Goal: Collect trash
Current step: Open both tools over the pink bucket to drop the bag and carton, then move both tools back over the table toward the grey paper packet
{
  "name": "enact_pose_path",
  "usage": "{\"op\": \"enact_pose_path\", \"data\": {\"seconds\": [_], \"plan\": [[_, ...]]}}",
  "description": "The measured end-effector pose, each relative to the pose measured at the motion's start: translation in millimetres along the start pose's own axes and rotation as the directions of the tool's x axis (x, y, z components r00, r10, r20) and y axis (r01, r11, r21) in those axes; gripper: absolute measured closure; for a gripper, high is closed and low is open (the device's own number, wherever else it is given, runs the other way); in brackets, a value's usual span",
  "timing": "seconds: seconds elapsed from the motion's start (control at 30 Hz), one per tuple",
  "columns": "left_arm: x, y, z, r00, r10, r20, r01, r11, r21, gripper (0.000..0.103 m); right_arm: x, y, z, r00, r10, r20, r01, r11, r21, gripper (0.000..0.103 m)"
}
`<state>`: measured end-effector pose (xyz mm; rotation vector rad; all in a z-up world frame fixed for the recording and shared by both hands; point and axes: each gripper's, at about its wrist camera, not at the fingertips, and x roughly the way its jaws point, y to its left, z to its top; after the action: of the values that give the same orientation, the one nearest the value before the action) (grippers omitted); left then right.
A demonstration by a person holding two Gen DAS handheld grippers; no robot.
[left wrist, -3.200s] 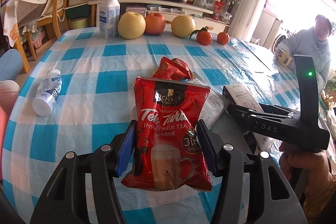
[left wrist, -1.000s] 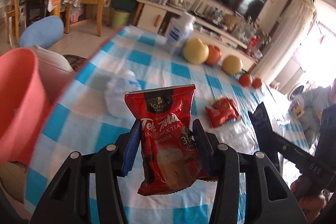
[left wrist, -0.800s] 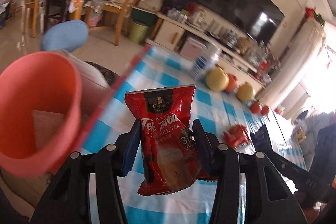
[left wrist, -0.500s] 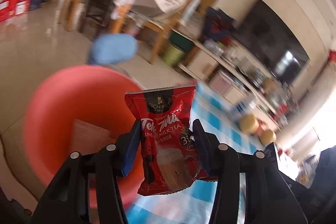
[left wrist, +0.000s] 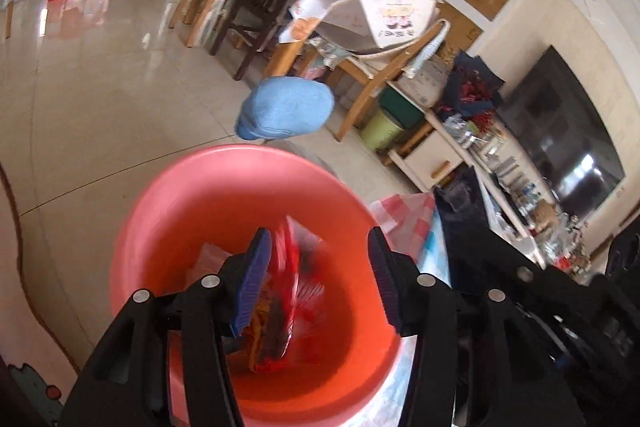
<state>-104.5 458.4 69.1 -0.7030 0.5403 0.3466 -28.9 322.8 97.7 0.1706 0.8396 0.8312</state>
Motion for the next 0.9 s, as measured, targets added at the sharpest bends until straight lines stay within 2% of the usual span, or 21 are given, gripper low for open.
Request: {"op": "enact_pose_path", "data": {"seconds": [0.07, 0.1, 0.2, 0.23, 0.3, 0.43, 0.57, 0.7, 0.9], "plan": [[3.8, 6.6, 1.2, 0.999, 0.04, -0.003, -0.04, 0.999, -0.028, 0.041, 9.8, -2.2, -0.8, 1.0, -0.006, -0.013, 0.006, 1.0, -0.002, 0.034], [3.1, 12.5, 2.7, 0.999, 0.044, -0.002, -0.044, 0.998, -0.04, 0.038, 11.8, -4.2, -2.0, 1.0, -0.022, -0.007, 0.022, 1.0, 0.009, 0.026], [-0.4, 16.4, 2.9, 0.997, 0.073, 0.031, -0.071, 0.996, -0.055, 0.032, 5.7, -13.9, -8.8, 1.0, -0.006, 0.018, 0.005, 0.999, 0.044, 0.024], [-1.4, 15.9, 2.8, 0.995, 0.083, 0.047, -0.08, 0.995, -0.056, 0.029, 2.3, -16.1, -12.8, 0.999, -0.019, 0.026, 0.018, 0.999, 0.048, 0.02], [-2.1, 13.5, 2.3, 0.995, 0.084, 0.06, -0.081, 0.995, -0.054, 0.025, -6.0, -24.3, -16.6, 0.999, -0.037, 0.04, 0.035, 0.998, 0.052, 0.018], [-3.7, 1.1, -2.7, 0.993, 0.081, 0.082, -0.082, 0.997, 0.004, 0.021, -24.3, -41.7, -29.0, 0.996, -0.08, 0.051, 0.076, 0.995, 0.067, 0.017], [-9.0, -9.4, -7.2, 0.991, 0.049, 0.124, -0.052, 0.998, 0.023, 0.015, -46.7, -59.4, -49.3, 0.989, -0.144, 0.038, 0.141, 0.988, 0.067, 0.016], [-6.2, -23.1, -13.4, 0.995, 0.018, 0.101, -0.024, 0.998, 0.057, 0.015, -71.3, -74.3, -71.6, 0.974, -0.224, 0.033, 0.222, 0.974, 0.048, 0.016], [-9.1, -47.5, -29.8, 0.993, -0.072, 0.095, 0.061, 0.991, 0.116, 0.012, -104.3, -87.3, -93.3, 0.95, -0.308, 0.045, 0.308, 0.951, 0.004, 0.016]]}}
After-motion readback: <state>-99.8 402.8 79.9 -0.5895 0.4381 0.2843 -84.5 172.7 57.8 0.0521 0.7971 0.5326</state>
